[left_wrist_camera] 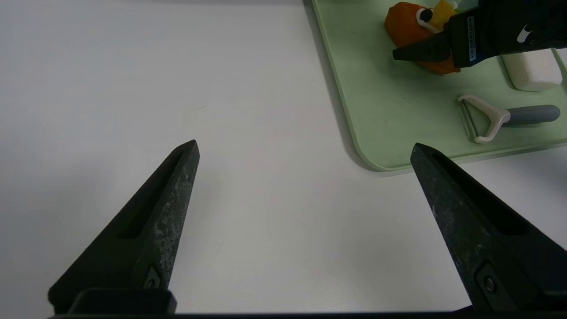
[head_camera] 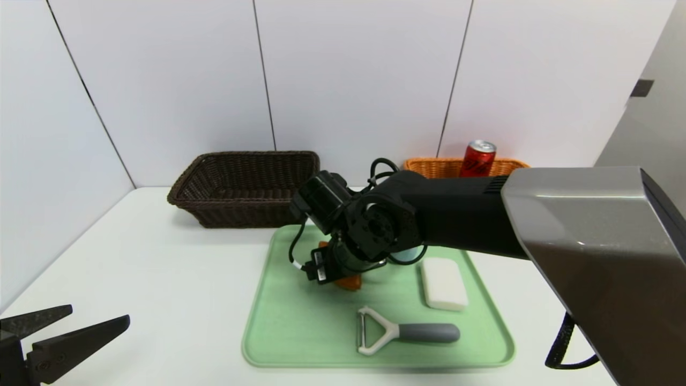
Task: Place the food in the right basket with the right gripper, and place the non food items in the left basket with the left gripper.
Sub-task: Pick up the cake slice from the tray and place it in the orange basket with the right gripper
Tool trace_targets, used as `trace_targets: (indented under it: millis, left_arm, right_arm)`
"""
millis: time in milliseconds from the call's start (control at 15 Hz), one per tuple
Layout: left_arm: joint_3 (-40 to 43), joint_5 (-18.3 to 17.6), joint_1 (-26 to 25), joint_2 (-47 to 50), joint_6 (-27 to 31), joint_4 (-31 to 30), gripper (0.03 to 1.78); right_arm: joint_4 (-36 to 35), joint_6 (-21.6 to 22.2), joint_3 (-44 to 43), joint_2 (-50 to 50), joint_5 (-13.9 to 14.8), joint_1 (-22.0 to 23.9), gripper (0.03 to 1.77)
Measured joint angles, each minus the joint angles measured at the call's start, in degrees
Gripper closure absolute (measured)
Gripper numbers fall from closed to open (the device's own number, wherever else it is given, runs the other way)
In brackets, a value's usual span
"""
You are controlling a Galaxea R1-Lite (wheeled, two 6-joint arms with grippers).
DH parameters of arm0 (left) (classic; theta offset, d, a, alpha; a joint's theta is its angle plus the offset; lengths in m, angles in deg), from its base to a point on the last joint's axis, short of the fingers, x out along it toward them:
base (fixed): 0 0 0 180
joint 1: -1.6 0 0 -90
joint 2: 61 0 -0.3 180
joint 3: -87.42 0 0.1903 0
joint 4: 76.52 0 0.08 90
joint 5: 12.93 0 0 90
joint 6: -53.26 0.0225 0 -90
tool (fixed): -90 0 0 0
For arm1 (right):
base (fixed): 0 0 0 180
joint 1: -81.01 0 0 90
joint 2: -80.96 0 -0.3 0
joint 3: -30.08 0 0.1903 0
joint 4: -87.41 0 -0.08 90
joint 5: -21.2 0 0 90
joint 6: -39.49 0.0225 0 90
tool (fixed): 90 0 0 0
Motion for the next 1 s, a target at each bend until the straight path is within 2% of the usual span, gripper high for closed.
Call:
trace_targets:
  millis: [67,133,333,467,667,1000]
  left_arm:
    - [0.01,0.02,0.0,0.0,0.0,-0.02,0.12]
    - [0.06,0.05,0.0,-0.02,0.0,-0.02,0.12]
    - [0.3,0.02,0.0,-0.05,-0.02,-0.02,0.12]
    - [0.34,0.05,0.0,-0.07,0.0,-0.02,0.12]
    - [0.37,0.02,0.0,-0.13,0.0,-0.05,0.12]
    - [0.37,0.07,0.0,-0.16,-0.02,-0.1,0.12]
  right_arm:
    - [0.01,0.0,0.0,0.17,-0.06,0.05,0.1]
    - [0.06,0.0,0.0,0.32,-0.13,0.24,0.21]
    - [0.0,0.0,-0.02,0.54,-0.22,0.72,0.67]
    - [0.04,-0.05,-0.02,0.56,-0.2,0.77,0.83]
    - [0.23,-0.22,-0.02,0.52,-0.26,0.77,0.94]
    - [0.5,-0.49,0.06,-0.88,-0.13,0.49,0.95]
